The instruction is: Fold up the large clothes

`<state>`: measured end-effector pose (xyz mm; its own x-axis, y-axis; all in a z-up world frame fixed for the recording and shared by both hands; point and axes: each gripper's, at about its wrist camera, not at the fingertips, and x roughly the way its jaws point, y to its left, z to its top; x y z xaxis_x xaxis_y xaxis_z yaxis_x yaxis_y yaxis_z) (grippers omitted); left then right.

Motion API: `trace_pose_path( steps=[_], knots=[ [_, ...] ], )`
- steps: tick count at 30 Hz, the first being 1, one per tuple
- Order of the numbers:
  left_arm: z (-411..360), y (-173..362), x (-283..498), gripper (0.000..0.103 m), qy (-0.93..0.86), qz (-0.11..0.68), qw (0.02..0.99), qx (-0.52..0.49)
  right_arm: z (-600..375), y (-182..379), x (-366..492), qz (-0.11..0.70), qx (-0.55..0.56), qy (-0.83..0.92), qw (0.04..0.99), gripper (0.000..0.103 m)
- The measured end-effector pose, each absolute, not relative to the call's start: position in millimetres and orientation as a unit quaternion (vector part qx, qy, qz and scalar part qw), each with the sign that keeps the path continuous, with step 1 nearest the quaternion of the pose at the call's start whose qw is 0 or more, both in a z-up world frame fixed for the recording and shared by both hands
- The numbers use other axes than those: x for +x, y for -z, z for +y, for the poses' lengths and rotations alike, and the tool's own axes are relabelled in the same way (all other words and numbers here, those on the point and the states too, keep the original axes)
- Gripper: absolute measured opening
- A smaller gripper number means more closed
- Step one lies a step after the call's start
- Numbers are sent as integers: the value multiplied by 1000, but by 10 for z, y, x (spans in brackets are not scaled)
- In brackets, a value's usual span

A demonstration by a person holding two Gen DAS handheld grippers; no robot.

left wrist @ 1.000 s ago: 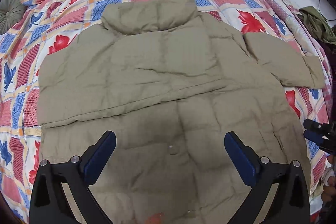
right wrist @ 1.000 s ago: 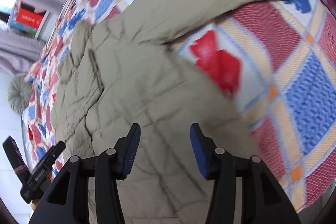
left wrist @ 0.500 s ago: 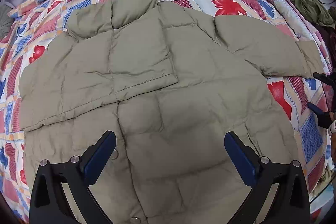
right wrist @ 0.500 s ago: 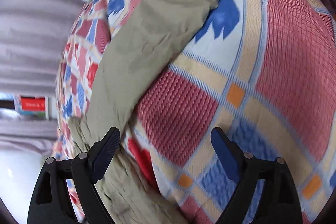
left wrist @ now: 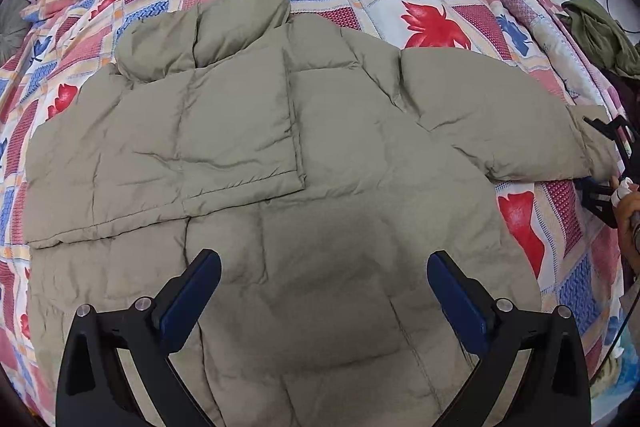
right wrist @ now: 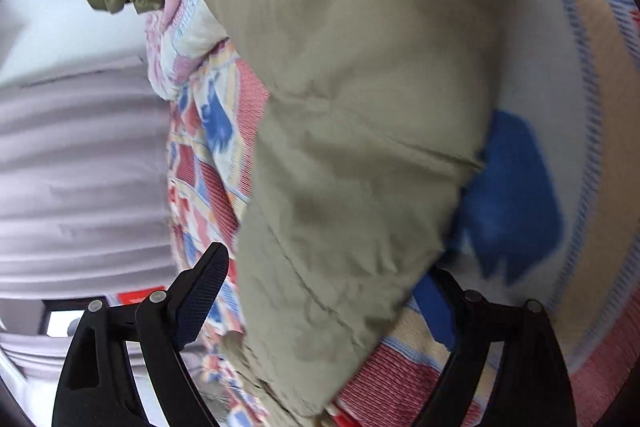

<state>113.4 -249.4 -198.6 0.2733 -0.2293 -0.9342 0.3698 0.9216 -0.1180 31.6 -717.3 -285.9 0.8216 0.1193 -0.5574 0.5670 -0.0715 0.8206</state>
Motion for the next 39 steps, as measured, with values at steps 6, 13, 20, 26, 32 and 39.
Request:
trace_pose_path(
  steps=[6, 13, 20, 26, 32, 39],
  knots=[
    [-2416, 1868, 1217, 103, 187, 562, 804, 52, -7155, 2800, 449, 242, 730, 151, 621, 7],
    [-2046, 1759, 1388, 103, 166, 550, 818, 37, -6772, 1949, 901, 263, 637, 66, 722, 6],
    [-1456, 1766, 1525, 103, 118, 545, 830, 26, -5585, 1187, 1810, 326, 489, -44, 808, 7],
    [-866, 1786, 1672, 103, 65, 533, 844, 9, -4115, 1180, 2206, 408, 324, -111, 846, 7],
    [-476, 1906, 1758, 103, 43, 530, 847, 17, -3261, 1938, 2225, 485, 296, -107, 816, 7],
    [-323, 2077, 1826, 103, 45, 540, 840, 3, -3100, 2623, 2100, 549, 289, -70, 781, 7]
  ],
)
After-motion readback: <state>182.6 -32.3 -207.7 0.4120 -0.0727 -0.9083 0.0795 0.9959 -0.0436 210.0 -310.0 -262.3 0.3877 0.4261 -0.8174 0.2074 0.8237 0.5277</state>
